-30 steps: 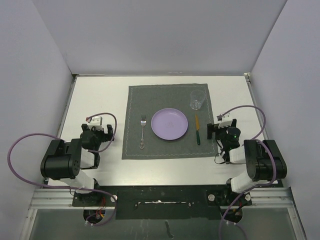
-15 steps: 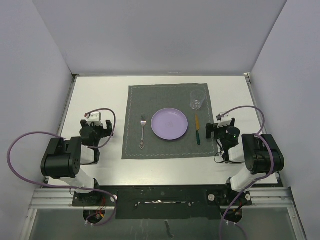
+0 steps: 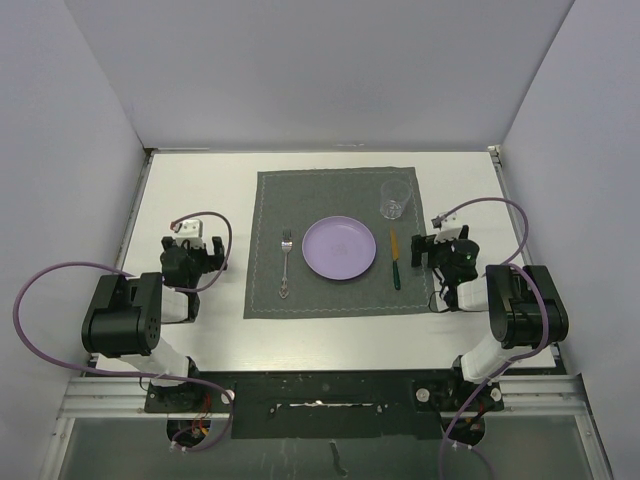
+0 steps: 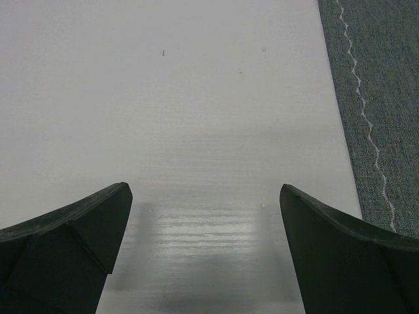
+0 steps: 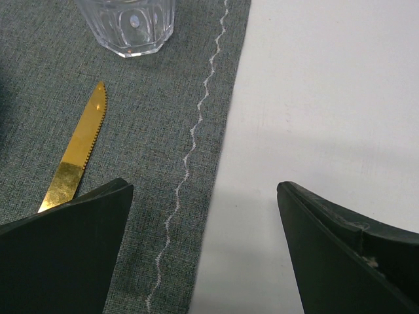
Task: Set the dinner table for one person
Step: Reset both arms
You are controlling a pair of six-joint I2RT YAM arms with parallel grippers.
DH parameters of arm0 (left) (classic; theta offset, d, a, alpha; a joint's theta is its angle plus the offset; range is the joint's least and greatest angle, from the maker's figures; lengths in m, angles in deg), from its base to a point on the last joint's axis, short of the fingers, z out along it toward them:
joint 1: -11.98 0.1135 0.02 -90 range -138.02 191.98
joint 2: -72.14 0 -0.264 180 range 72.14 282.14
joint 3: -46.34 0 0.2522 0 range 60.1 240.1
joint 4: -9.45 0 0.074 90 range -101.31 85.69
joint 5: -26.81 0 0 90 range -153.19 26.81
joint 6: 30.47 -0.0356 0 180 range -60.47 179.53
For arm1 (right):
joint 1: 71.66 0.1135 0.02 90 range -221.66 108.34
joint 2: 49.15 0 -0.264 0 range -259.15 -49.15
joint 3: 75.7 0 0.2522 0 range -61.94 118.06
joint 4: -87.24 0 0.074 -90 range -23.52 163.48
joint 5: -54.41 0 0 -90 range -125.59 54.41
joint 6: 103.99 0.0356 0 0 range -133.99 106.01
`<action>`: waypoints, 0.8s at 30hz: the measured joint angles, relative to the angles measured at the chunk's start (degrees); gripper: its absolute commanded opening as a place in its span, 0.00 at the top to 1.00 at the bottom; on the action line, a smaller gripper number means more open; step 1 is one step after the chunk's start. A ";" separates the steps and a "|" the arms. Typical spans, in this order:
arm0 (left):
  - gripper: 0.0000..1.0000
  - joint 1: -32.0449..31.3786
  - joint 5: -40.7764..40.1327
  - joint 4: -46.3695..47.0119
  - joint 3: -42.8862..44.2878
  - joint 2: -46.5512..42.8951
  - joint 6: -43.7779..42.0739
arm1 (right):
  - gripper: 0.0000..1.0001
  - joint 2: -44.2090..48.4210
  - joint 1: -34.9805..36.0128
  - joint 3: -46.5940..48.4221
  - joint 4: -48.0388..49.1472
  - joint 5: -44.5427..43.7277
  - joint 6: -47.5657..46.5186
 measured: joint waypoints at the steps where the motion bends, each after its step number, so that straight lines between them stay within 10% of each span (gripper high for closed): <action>1: 0.02 0.00 0.00 -0.22 0.02 0.00 0.00 | 0.02 0.00 0.00 0.07 -0.35 -0.11 0.13; 24: 0.02 -0.39 -0.68 -2.49 0.26 0.00 -0.17 | 0.02 0.00 0.09 0.09 -2.95 -1.73 0.33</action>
